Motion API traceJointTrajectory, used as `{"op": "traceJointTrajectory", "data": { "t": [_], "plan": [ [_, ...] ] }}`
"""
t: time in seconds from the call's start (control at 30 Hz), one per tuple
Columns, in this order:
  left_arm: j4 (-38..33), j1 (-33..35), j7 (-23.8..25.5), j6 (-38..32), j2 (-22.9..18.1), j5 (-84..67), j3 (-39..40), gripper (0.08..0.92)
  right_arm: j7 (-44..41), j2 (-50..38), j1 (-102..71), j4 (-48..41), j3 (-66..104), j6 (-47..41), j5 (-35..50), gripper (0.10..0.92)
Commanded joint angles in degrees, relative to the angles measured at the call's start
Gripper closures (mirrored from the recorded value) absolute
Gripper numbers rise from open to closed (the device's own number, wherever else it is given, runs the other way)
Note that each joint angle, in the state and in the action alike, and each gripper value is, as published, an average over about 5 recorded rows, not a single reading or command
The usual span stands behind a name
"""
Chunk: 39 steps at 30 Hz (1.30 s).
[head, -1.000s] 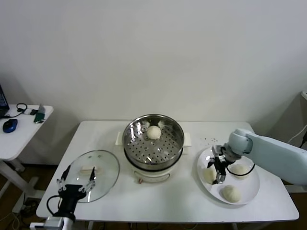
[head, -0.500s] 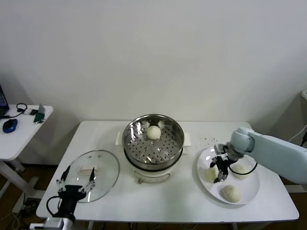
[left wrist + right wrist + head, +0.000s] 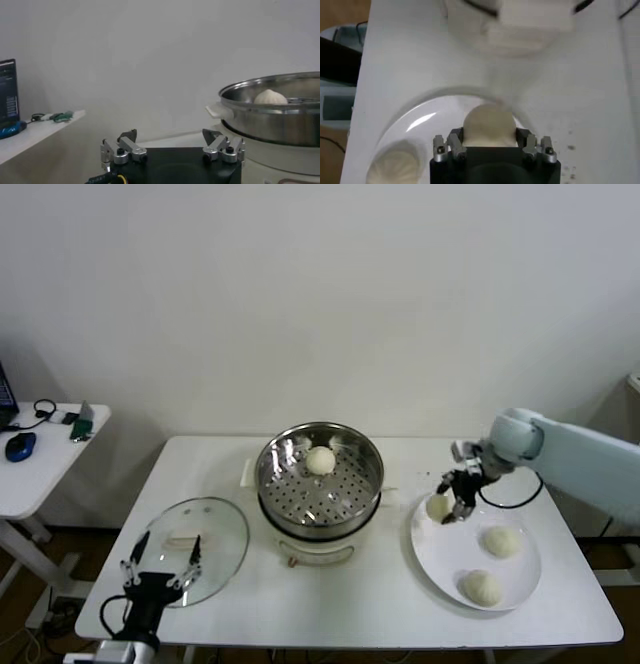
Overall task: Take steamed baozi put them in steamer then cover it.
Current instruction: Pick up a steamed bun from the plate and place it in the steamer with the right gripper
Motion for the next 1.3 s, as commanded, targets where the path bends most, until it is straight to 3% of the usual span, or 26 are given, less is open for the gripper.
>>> {"op": "traceJointTrajectory", "data": {
  "t": [0.03, 0.33, 0.63, 1.3],
  "plan": [
    [-0.08, 0.17, 0.05, -0.13, 0.07, 0.00, 0.14, 0.177, 0.28, 6.87, 17.95, -1.10, -9.03, -0.47, 14.11, 0.355],
    [-1.01, 1.06, 0.12, -0.53, 0.68, -0.56, 0.32, 0.177, 2.08, 23.35, 18.78, -6.06, -9.20, -2.27, 21.49, 0.355],
    [-1.66, 2.31, 0.11, -1.12, 1.54, -1.39, -0.19, 0.177, 3.53, 35.90, 13.07, -11.71, -8.22, -3.58, 22.54, 0.355],
    [-2.46, 2.66, 0.13, -1.07, 2.03, -1.83, -0.68, 0.177, 4.98, 41.78, 2.71, -14.93, -9.62, -4.07, 16.24, 0.353]
  ]
}}
